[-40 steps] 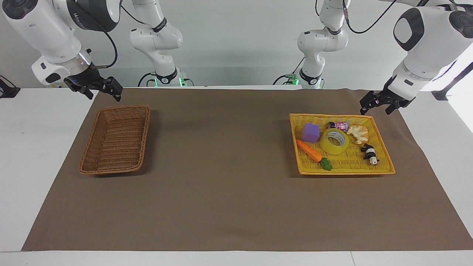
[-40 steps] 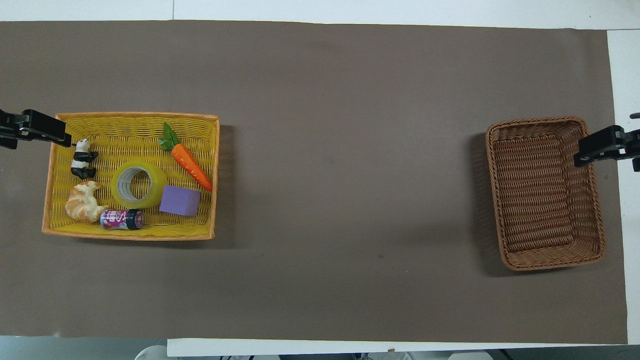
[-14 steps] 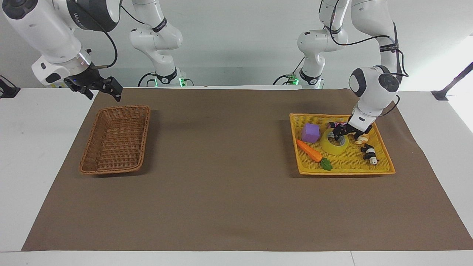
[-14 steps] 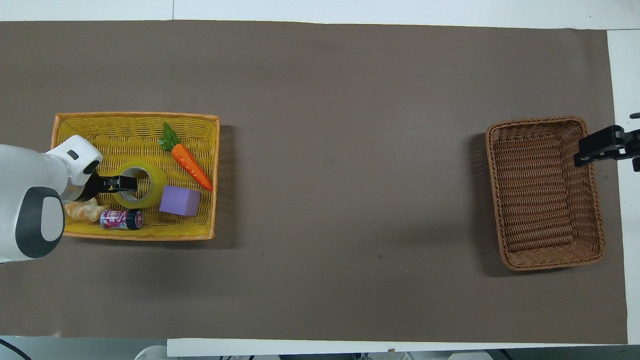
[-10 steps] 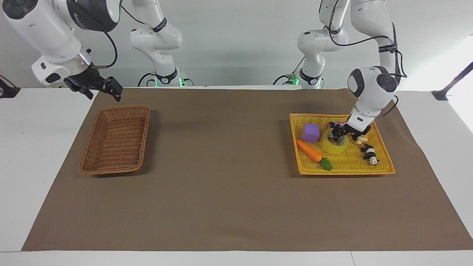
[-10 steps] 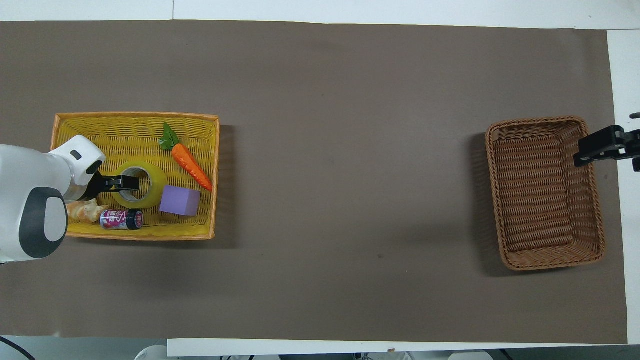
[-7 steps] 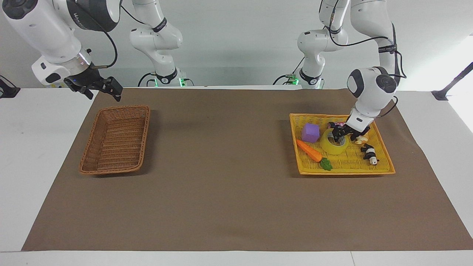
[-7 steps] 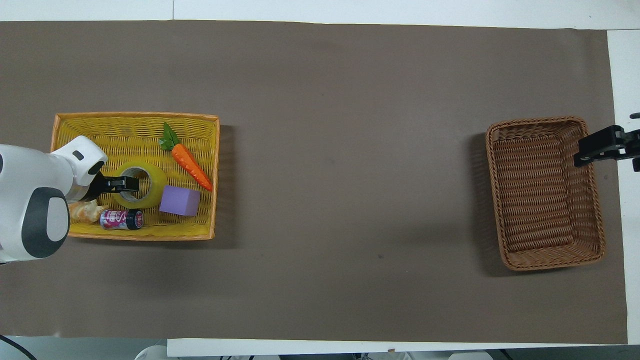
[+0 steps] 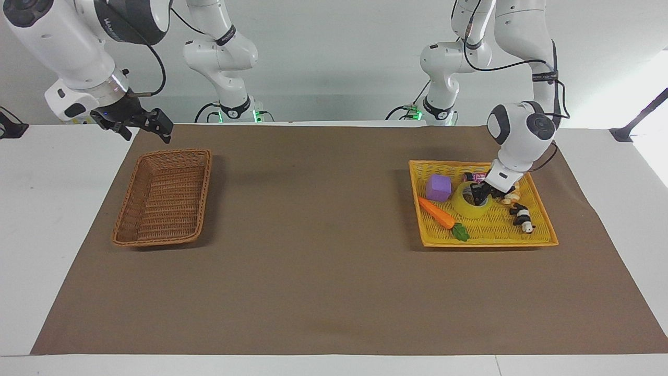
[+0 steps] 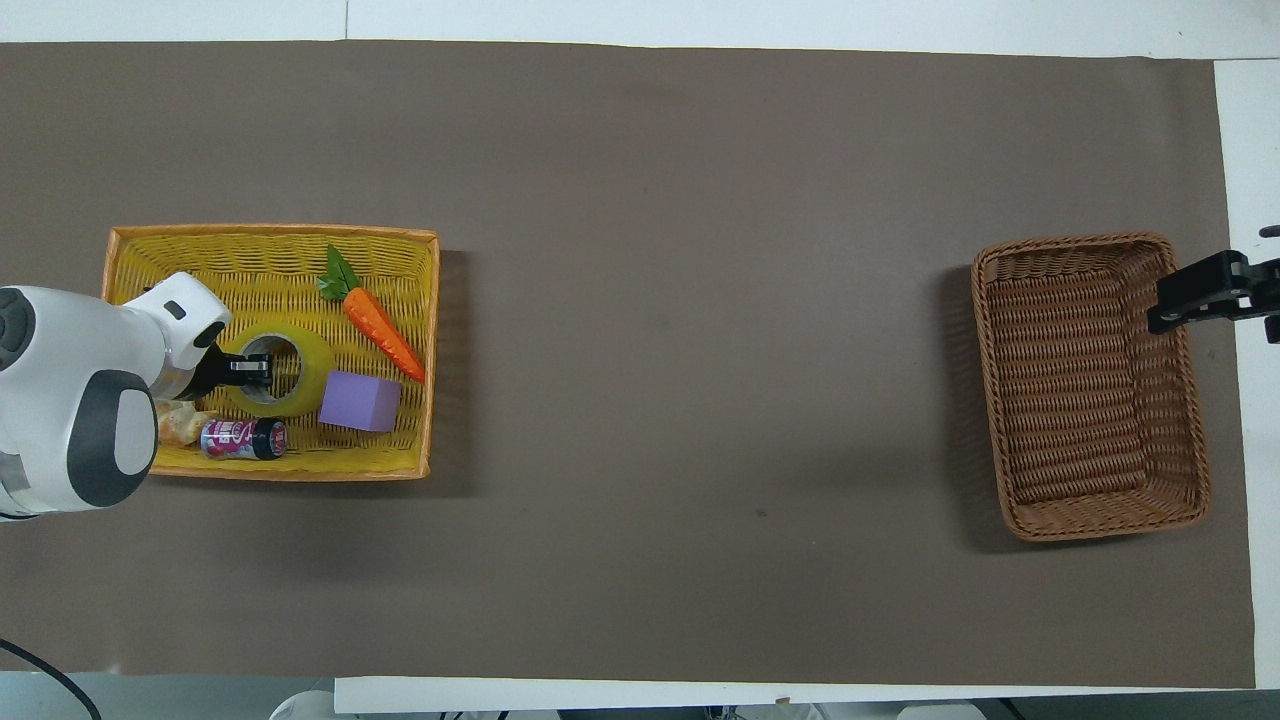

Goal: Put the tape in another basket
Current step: 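Lift the tape with the left gripper while the right gripper approaches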

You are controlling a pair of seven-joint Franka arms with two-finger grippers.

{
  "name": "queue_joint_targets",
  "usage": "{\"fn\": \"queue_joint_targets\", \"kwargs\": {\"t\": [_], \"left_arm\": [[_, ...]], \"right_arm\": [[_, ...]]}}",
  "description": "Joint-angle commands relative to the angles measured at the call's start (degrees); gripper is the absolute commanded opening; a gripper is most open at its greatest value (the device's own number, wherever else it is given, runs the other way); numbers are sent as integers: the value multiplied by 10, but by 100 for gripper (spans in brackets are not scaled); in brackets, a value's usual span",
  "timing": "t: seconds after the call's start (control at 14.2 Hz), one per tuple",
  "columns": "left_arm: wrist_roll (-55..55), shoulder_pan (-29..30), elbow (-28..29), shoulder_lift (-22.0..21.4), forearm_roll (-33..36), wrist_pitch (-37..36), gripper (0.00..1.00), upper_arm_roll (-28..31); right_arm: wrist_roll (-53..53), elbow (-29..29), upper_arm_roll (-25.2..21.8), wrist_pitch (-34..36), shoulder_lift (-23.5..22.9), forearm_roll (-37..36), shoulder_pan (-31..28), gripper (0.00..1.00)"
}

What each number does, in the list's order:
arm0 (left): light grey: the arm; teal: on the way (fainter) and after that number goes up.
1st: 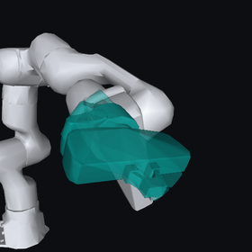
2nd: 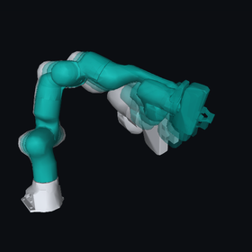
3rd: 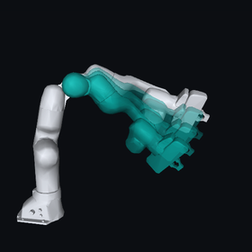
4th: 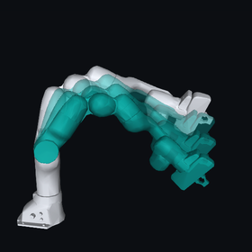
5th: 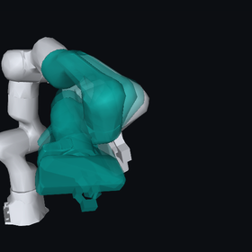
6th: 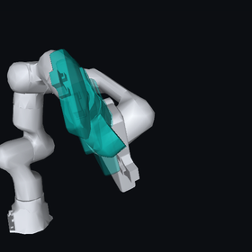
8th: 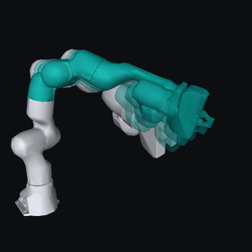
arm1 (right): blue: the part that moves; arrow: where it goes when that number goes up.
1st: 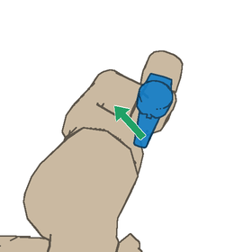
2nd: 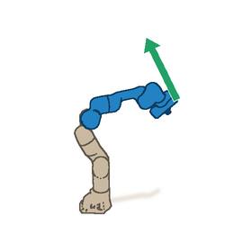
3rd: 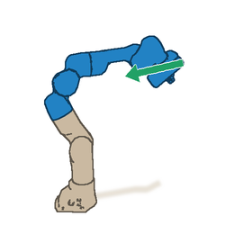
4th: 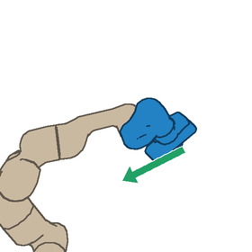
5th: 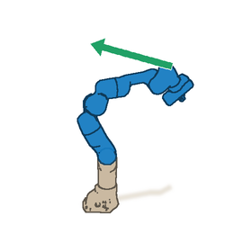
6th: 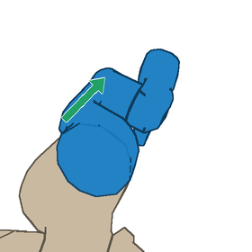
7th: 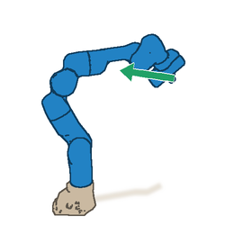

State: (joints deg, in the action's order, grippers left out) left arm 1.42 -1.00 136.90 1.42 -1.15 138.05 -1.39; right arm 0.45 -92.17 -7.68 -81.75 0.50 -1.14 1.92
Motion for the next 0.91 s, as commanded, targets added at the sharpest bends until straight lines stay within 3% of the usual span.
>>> {"fn": "queue_joint_targets", "kwargs": {"t": [0.0,0.21,0.35,0.49,0.7,0.84], "left_arm": [[5,-6,-60,12,4,-61,0,0],[5,-13,-198,33,-3,-191,0,-1],[-6,-37,-252,46,-52,-227,0,-1],[-61,-91,-255,46,-117,-198,0,1],[-162,-177,-255,48,-131,-142,0,-1],[-174,-217,-252,48,-189,-97,0,0]], "right_arm": [[-12,-14,1,0,13,0,-1,100],[-12,-14,1,0,13,0,-1,100],[-12,-14,1,0,13,0,-1,100],[-12,-14,1,0,13,0,-1,100],[-12,-14,1,0,13,0,-1,100],[-12,-14,1,0,13,0,-1,100]]}}
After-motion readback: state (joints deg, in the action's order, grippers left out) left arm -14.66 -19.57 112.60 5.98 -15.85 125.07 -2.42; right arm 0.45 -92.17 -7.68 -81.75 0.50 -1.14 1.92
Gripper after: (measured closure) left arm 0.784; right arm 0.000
